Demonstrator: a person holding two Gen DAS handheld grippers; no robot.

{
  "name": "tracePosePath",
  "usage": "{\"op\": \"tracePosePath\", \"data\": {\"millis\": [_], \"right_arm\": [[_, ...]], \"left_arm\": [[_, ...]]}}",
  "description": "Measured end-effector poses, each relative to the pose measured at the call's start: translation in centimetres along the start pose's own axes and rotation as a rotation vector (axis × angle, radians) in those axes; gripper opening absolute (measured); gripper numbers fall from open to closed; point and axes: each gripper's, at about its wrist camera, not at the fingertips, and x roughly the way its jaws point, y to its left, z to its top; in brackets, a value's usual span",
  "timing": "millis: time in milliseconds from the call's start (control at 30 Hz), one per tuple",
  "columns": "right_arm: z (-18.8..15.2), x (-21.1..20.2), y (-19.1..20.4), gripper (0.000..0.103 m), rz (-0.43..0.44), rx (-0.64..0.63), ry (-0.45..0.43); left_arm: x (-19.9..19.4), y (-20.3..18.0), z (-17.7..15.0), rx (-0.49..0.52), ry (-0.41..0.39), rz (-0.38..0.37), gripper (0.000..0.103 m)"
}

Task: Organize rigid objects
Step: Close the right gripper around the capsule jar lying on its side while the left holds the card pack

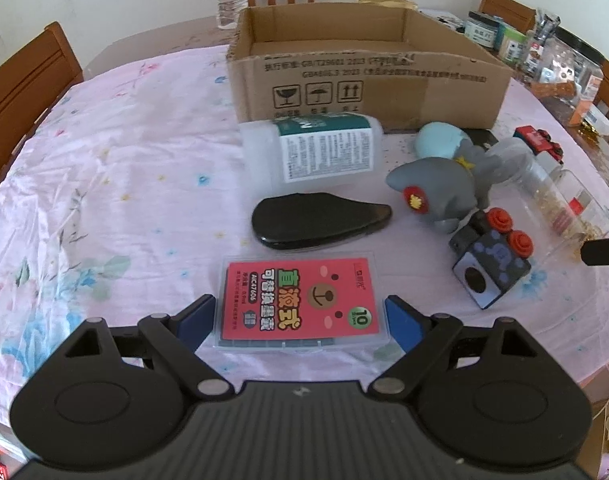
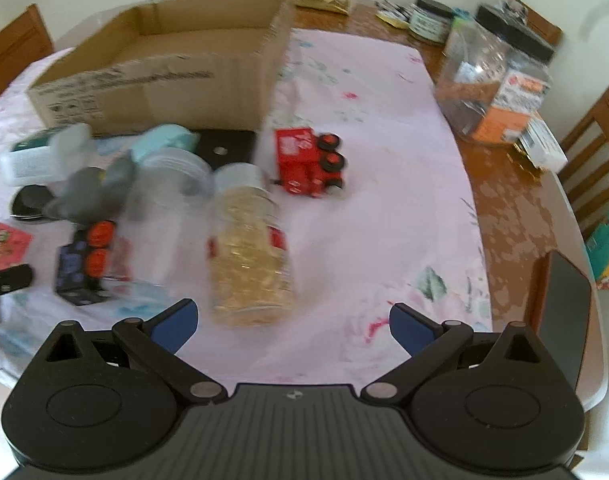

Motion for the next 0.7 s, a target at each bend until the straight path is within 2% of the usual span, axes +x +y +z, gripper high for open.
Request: {"op": "tracePosePath", "data": {"millis": [133, 333, 533, 700], "right_arm": [[-0.1, 0.1, -1.6, 0.103, -0.014, 0.045, 0.002], [0.1, 0.6, -3.9, 0.103, -0.111, 0.087, 0.023], [2.2, -2.1, -2.7, 0.103, -0.026, 0.069, -0.045], [6.1, -1.1, -0.1, 0.103, -0.044, 0.082, -0.114]], "left_arm": [[-0.2, 0.1, -0.1, -0.004, 0.003, 0.011, 0.089], [-0.1, 0.6, 0.1, -0.015, 0.010, 0.025, 0.090], [0.2, 1.1, 0.3, -0.030, 0.012, 0.027, 0.090], [0.3, 1.3, 0.4, -0.029, 0.016, 0.022, 0.090]]}}
